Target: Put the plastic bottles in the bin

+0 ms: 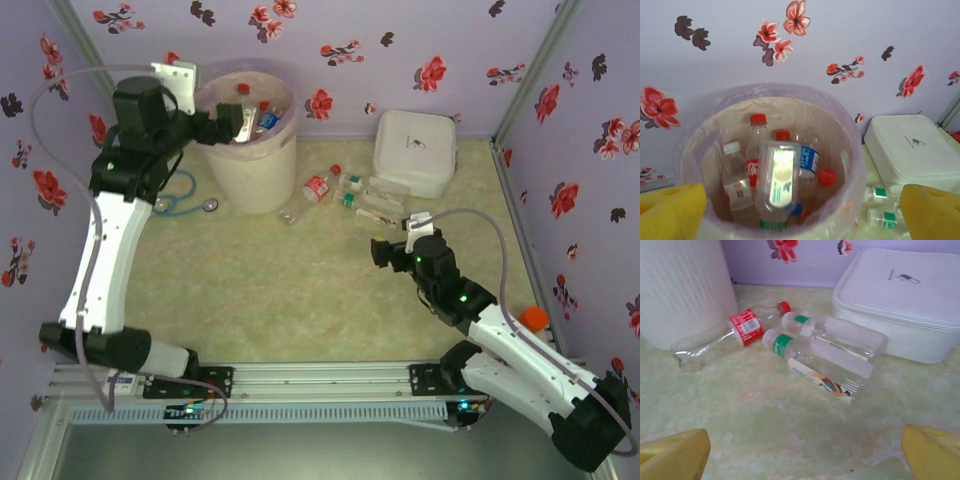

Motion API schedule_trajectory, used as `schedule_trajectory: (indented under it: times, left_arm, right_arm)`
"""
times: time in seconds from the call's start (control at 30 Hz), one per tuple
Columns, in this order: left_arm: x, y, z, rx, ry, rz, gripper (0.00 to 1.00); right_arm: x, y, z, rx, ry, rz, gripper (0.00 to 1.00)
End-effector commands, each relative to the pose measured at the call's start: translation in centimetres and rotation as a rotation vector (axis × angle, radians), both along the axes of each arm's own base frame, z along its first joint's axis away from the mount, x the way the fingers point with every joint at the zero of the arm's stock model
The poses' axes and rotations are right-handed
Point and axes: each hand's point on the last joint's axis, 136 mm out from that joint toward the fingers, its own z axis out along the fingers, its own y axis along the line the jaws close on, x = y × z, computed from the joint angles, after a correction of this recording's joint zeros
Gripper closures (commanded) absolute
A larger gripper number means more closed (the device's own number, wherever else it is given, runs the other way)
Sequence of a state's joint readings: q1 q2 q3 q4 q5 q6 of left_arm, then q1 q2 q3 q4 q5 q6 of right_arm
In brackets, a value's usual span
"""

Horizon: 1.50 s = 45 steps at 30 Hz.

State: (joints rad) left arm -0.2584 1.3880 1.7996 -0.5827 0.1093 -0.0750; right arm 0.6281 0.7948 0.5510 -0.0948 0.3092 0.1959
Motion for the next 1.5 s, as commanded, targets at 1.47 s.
schedule_trajectory:
  times: [1.47]
  left_arm:
    - [-12.4, -7.9, -26.5, -0.275, 0.463, -0.036, 0.02]
  right_arm:
    - [14.2, -2.2, -13.8, -0.756, 0.488, 0.677, 0.08]
